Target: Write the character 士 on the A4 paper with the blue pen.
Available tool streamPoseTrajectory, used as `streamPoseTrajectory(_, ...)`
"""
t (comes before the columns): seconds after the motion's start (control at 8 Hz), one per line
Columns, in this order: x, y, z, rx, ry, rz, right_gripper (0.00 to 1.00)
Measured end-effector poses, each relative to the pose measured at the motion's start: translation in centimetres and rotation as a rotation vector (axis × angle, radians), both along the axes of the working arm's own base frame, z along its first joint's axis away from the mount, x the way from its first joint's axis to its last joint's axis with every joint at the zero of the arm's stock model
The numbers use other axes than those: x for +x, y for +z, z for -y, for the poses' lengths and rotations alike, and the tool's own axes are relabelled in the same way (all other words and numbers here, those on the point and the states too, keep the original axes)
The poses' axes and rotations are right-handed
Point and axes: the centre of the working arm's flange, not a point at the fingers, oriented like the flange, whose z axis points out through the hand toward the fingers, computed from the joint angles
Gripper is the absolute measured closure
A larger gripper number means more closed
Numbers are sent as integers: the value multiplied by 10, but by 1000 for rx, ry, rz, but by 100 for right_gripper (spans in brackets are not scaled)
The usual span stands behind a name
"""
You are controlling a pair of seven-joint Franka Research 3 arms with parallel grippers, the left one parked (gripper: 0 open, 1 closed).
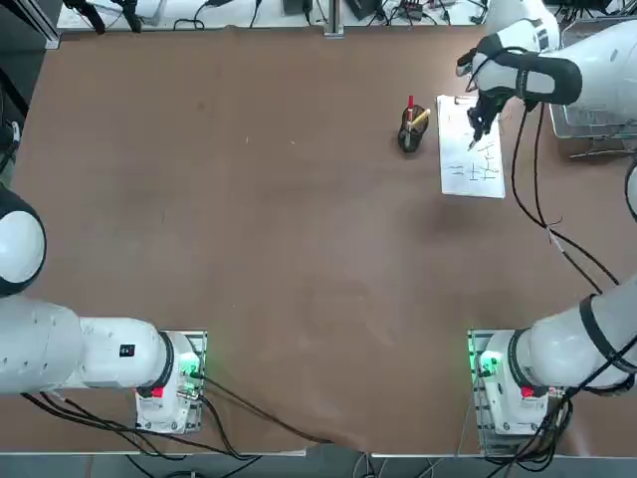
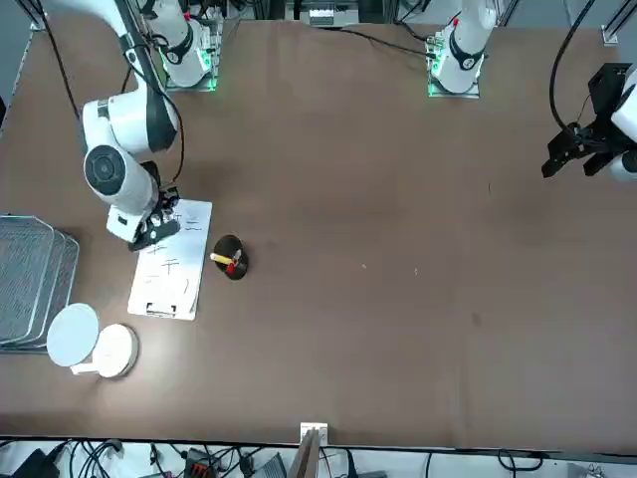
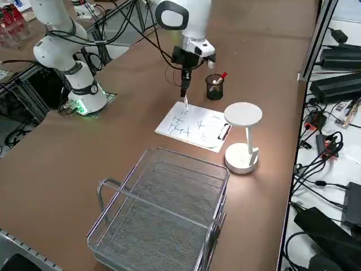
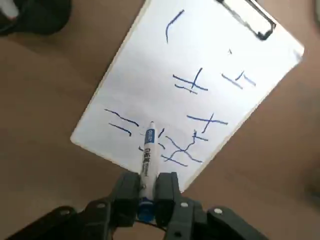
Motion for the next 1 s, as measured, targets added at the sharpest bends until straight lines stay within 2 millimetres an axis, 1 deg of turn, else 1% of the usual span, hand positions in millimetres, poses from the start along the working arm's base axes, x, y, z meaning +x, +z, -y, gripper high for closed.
streamPoseTrajectory(0.25,0,10,2,29,183,-8,79)
streamPoseTrajectory(0.38,0,10,2,46,278,-9,79)
streamPoseTrajectory(0.5,1,9,2,64,373,-9,79)
streamPoseTrajectory(0.75,-2,1,4,66,478,-21,79)
streamPoseTrajectory(0.88,-5,-3,1,37,520,-29,79)
streamPoseTrajectory(1.0,-8,-7,-7,7,564,-36,79)
